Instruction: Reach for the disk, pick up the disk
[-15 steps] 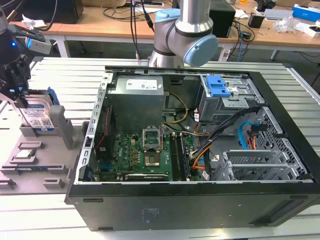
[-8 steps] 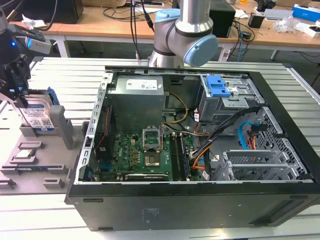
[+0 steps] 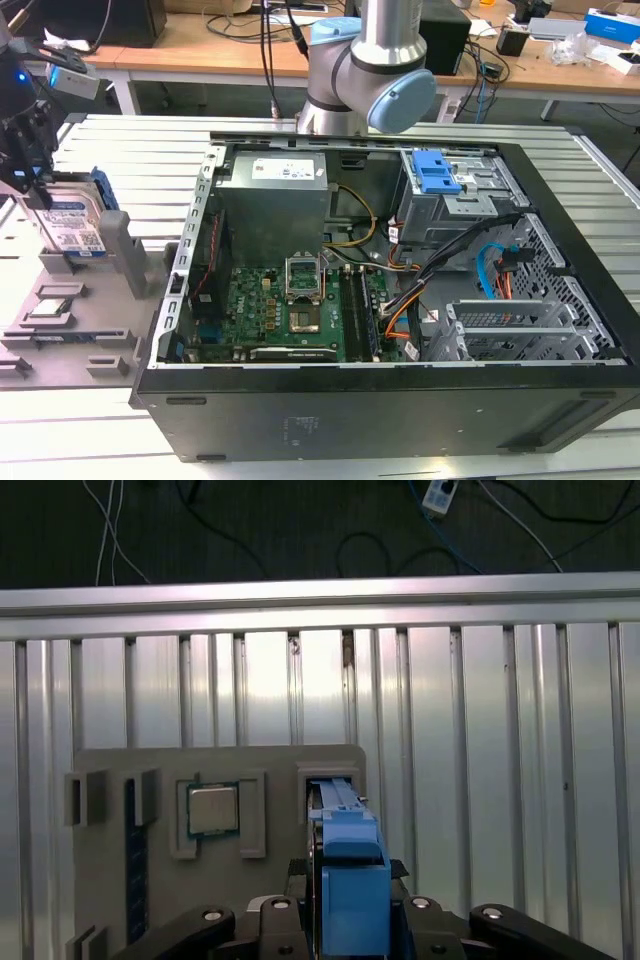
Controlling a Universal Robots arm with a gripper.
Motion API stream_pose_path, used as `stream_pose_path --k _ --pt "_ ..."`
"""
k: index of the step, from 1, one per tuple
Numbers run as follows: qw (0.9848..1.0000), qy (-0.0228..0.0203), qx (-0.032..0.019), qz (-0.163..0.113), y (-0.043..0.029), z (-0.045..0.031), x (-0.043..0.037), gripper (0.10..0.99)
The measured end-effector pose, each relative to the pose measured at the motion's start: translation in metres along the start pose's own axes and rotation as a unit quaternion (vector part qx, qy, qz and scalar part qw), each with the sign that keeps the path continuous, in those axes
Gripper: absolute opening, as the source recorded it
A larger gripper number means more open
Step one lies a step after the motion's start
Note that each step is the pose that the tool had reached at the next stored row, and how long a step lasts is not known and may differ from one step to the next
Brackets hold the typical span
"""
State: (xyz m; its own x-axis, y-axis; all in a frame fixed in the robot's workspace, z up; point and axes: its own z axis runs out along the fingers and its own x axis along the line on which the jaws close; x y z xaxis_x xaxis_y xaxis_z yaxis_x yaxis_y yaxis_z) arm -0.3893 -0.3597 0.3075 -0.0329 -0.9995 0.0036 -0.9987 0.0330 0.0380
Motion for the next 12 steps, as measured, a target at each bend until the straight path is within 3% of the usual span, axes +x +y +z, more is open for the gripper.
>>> stream_pose_path --k 12 --pt "1.0000 0.0000 0.0000 0.000 0.0007 -0.0185 -0.0004 0.369"
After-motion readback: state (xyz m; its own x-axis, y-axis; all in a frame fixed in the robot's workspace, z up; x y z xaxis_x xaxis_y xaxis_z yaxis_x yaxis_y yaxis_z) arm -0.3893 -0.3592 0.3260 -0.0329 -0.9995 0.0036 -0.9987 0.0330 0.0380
